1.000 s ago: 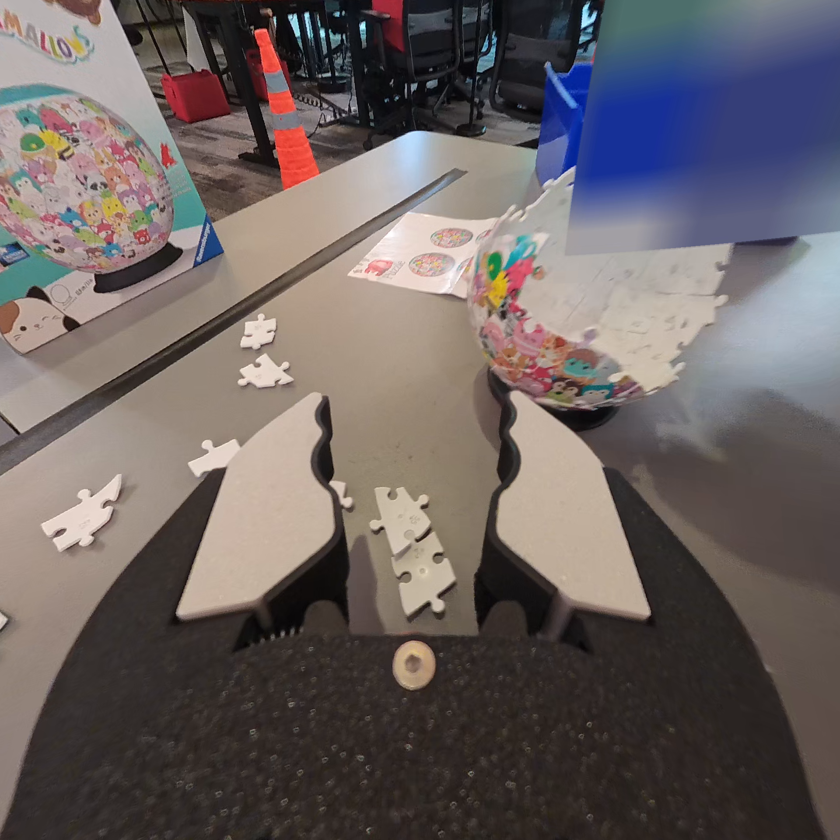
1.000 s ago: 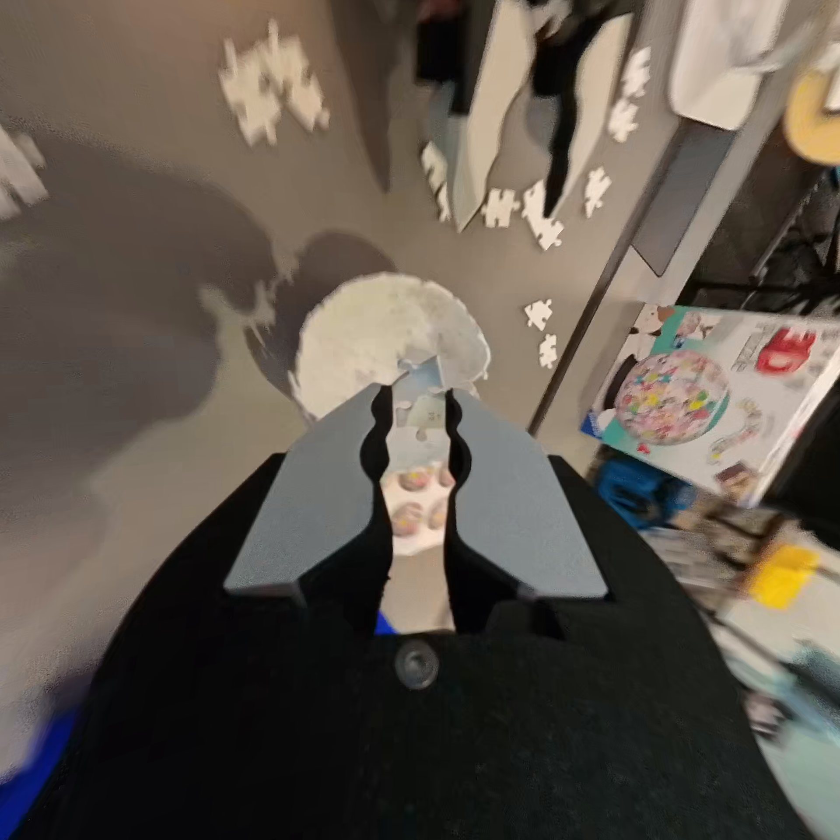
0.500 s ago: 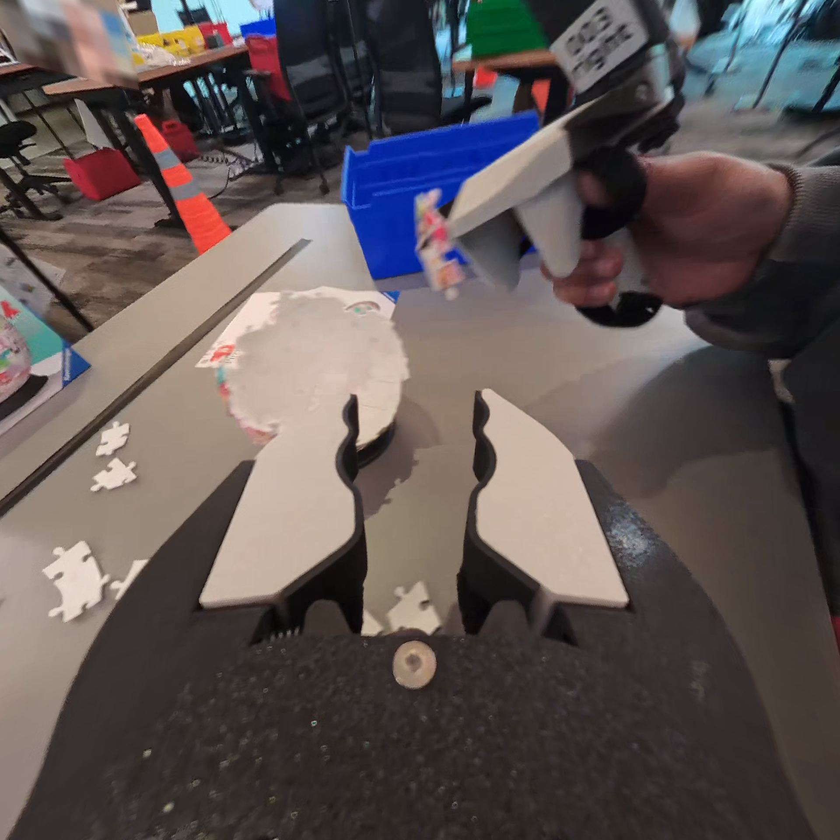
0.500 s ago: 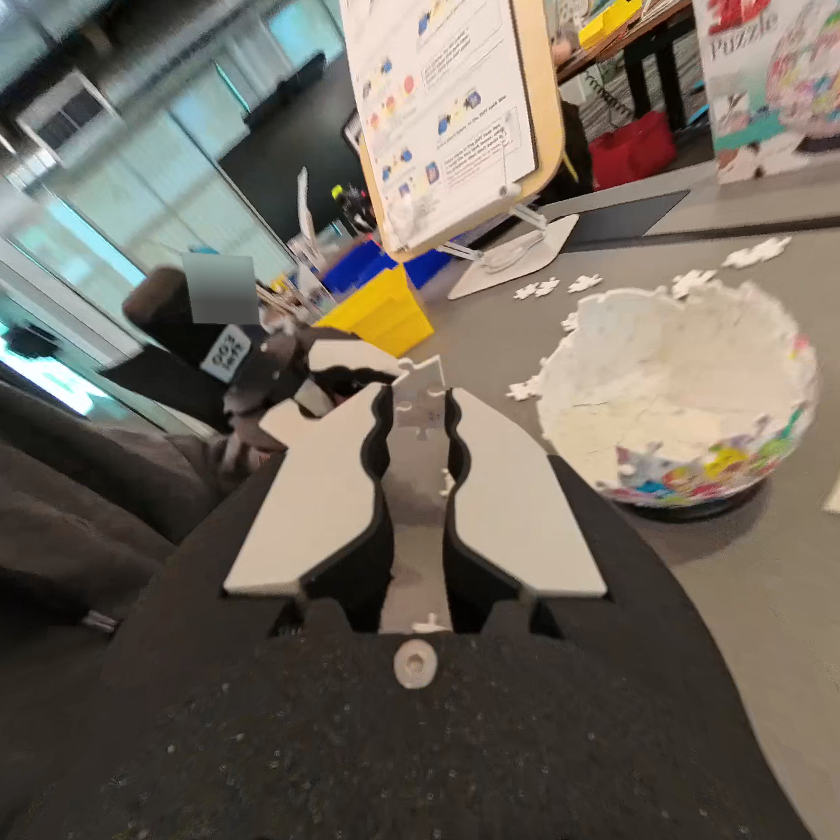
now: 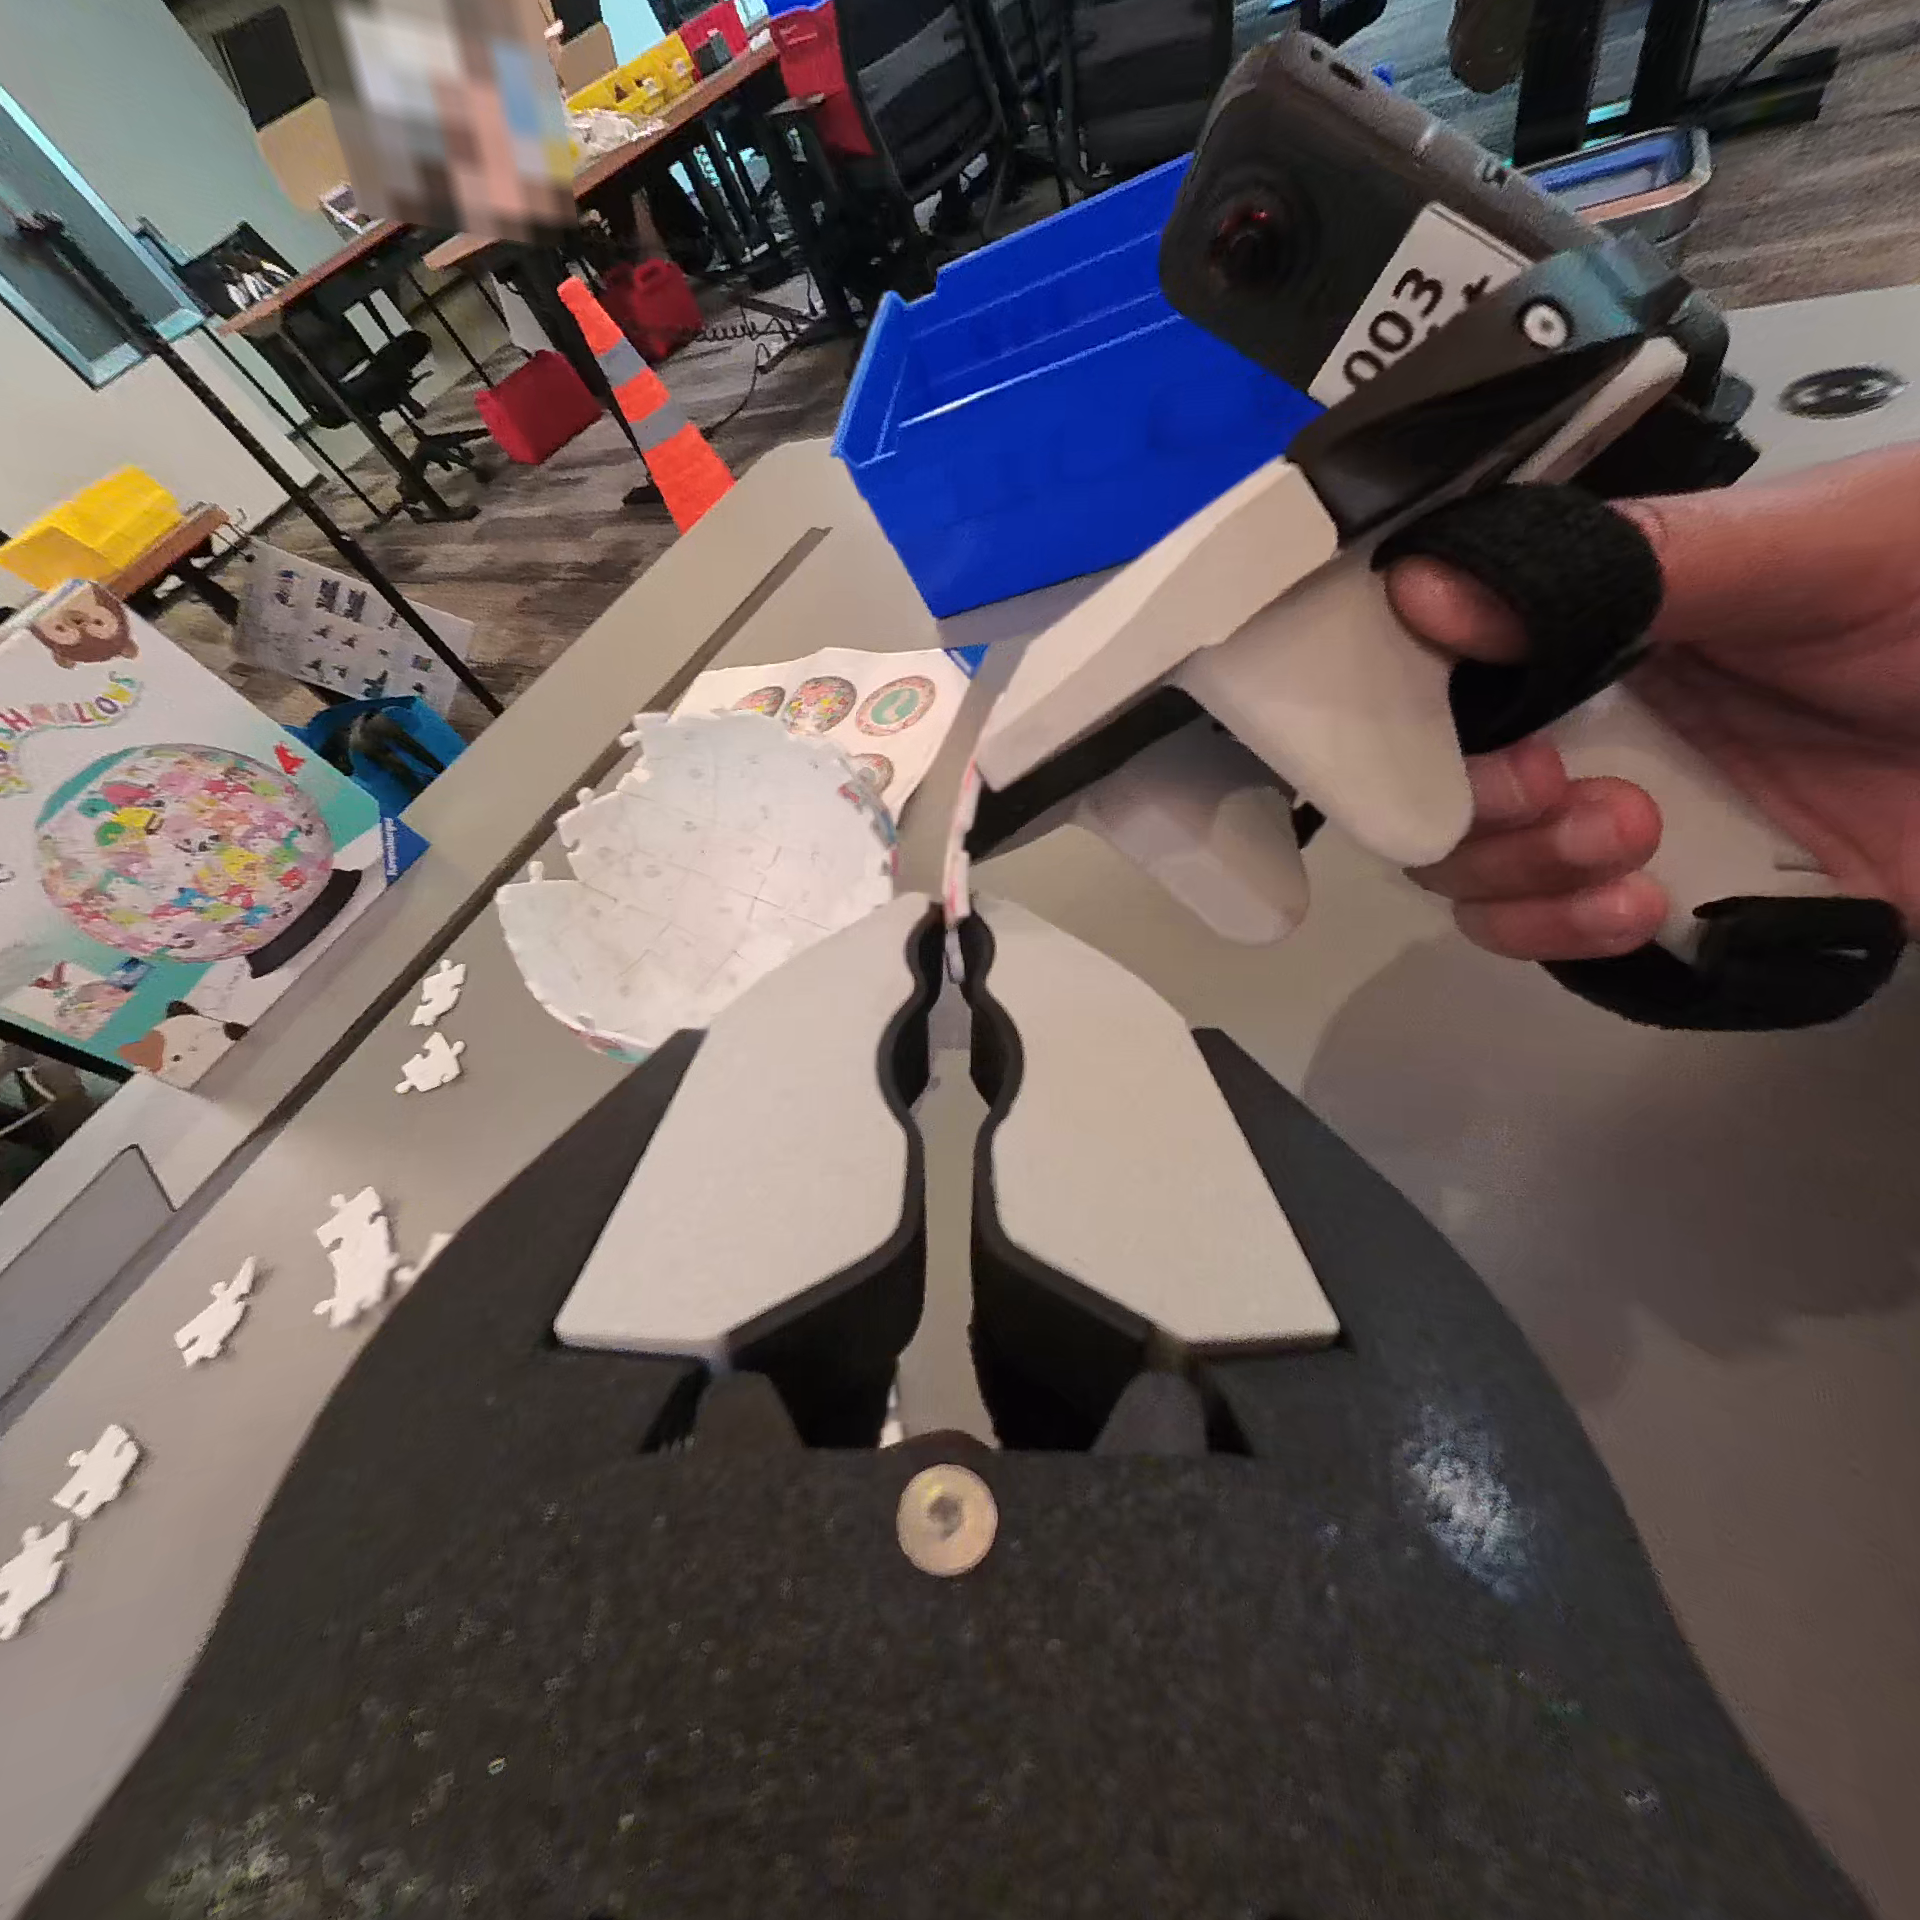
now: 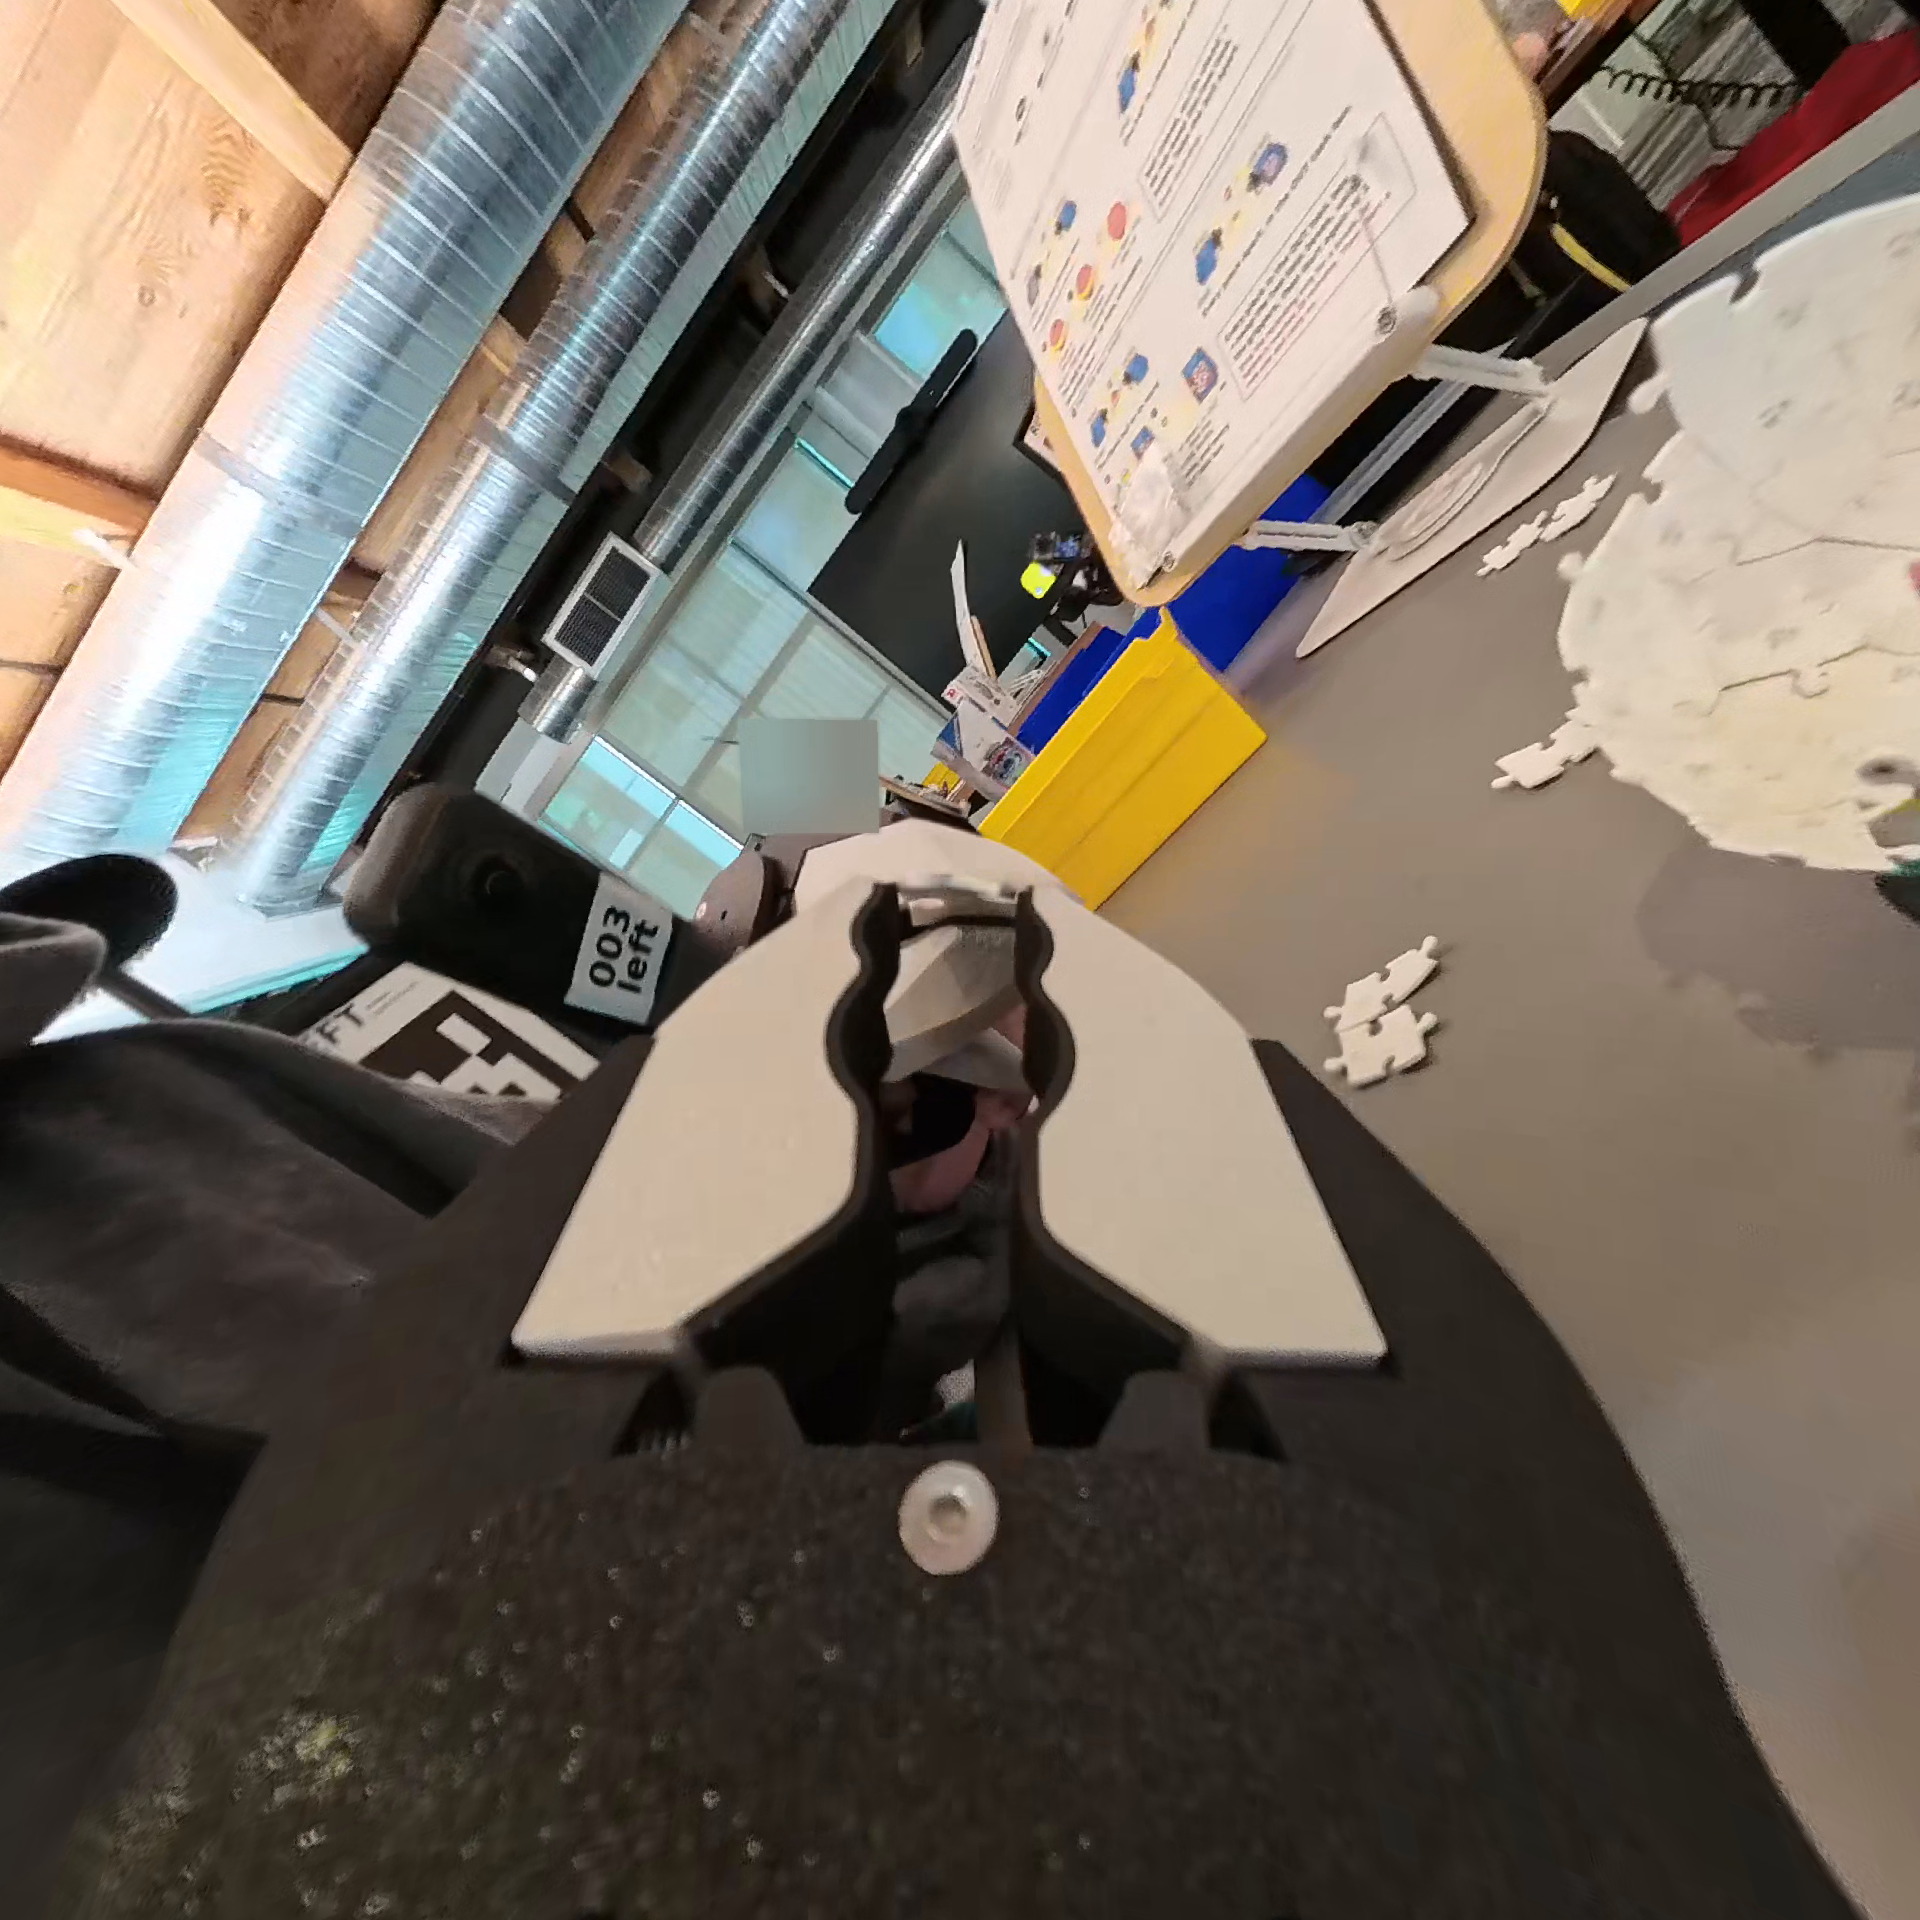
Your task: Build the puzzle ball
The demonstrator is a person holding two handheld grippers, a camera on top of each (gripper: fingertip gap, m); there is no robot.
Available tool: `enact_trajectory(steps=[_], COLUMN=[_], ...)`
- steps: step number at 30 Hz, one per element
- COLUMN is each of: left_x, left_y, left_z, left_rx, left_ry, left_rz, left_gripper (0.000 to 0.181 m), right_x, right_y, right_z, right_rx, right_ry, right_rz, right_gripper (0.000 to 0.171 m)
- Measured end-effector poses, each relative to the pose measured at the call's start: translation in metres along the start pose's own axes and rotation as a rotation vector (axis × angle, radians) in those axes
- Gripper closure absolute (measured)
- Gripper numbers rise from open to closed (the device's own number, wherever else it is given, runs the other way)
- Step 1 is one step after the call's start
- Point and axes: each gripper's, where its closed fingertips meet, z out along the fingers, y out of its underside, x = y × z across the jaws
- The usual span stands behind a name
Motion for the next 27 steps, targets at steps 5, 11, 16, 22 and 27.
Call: enact_trajectory(steps=[5, 11, 16, 22, 27], left_x=[0.014, 0.004, -0.008, 0.012, 0.043], left_y=[0.007, 0.012, 0.013, 0.009, 0.016], left_z=[-0.004, -0.011, -0.02, -0.027, -0.03], left_rx=[-0.017, 0.012, 0.018, -0.013, -0.121], left_ry=[0.085, 0.375, 0.473, 0.599, 0.688], left_rz=[-0.17, -0.645, -0.822, -0.816, -0.732], left_gripper=[0.18, 0.18, 0.18, 0.18, 0.18], right_x=[0.008, 0.021, 0.013, -0.003, -0.016], right_y=[0.007, -0.003, -0.002, 0.002, 0.016], right_z=[-0.016, -0.035, -0.035, -0.025, -0.021], right_rx=[-0.092, -0.149, -0.143, -0.164, -0.24], right_ry=[0.091, 0.278, 0.297, 0.225, 0.109], right_rz=[-0.172, -0.416, -0.485, -0.568, -0.66], right_gripper=[0.171, 0.168, 0.168, 0.164, 0.16])
